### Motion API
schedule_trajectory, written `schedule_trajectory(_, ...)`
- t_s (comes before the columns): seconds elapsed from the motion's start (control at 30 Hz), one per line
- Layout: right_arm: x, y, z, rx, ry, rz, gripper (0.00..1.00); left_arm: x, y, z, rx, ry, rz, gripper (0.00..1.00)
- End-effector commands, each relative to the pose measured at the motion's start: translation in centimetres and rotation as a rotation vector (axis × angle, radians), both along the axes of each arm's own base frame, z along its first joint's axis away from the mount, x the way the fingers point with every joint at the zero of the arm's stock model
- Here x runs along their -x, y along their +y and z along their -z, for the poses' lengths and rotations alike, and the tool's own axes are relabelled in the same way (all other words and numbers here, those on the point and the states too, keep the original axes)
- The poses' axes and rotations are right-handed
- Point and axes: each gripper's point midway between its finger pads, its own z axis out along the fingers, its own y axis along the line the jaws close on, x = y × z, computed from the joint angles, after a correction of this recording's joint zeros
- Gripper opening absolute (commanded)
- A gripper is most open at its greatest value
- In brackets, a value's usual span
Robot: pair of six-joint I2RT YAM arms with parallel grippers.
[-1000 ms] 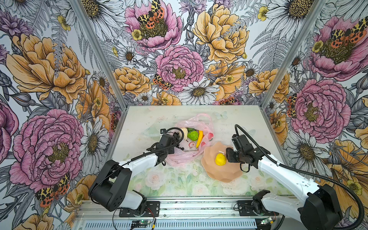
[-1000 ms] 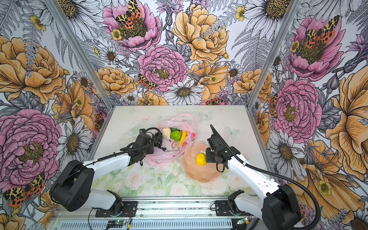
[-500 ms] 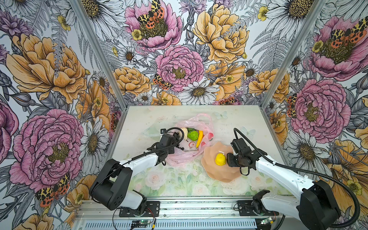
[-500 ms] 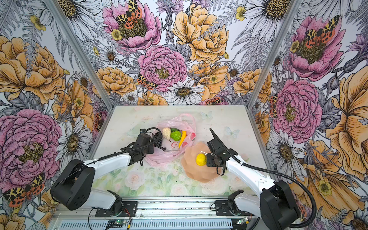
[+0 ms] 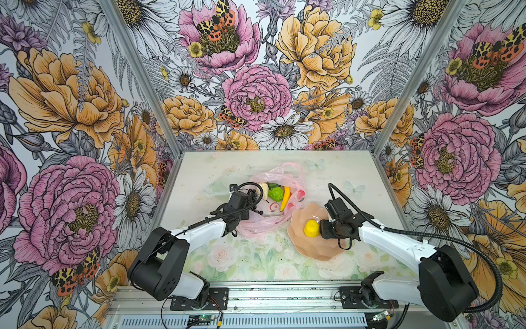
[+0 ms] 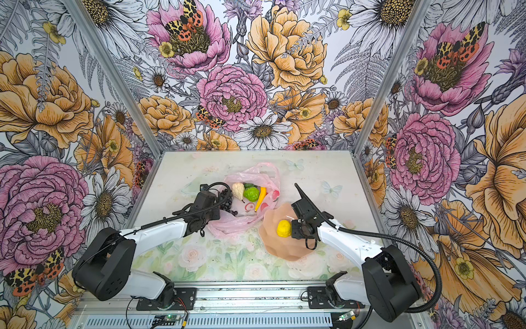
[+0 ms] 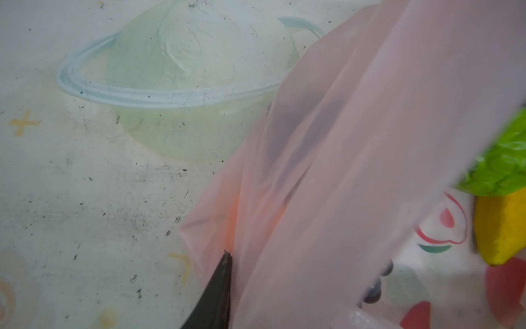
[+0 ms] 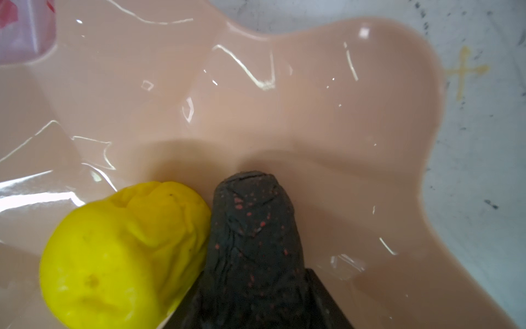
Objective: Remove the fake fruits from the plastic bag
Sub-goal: 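Carry the avocado with the right gripper into the pink bowl beside the lemon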
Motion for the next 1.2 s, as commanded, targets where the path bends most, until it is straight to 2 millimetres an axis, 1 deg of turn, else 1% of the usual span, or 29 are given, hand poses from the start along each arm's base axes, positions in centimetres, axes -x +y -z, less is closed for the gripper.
schedule_trajectory(0.0, -1.1, 0.9, -0.7, -0.022, -0.038, 0.004, 0.34, -0.6, -0.2, -0.9, -0.021, -0.024, 0.006, 0.29)
schedule_trajectory(0.13, -1.1, 0.8, -0.6, -0.008, -0.038, 0.004, 0.36, -0.6, -0.3, -0.9, -0.020, -0.025, 0.007, 0.29)
schedule_trajectory(0.23, -1.1, 0.8, -0.6, -0.008, -0.038, 0.000, 0.40, -0.6, -0.2, -0.9, -0.021, -0.026, 0.004, 0.29)
schedule_trajectory(0.77, -1.4, 1.0, -1.8, -0.019, -0.072, -0.012, 0.55, -0.6, -0.1, -0.9, -0.023, -0.029, 0.002, 0.29)
schedule_trajectory(1.0, -1.7, 0.6, -3.2, -0.006, -0.103, -0.014, 0.62, -0.5, -0.1, -0.9, -0.024, -0.026, 0.003, 0.29)
schedule_trajectory(1.07, -1.8, 0.6, -4.0, -0.010, -0.116, -0.016, 0.63, -0.6, -0.1, -0.9, -0.023, -0.029, 0.002, 0.29)
schedule_trajectory(1.17, -2.2, 0.7, -6.0, -0.023, -0.154, -0.014, 0.64, -0.6, -0.1, -0.9, -0.024, -0.028, 0.002, 0.29)
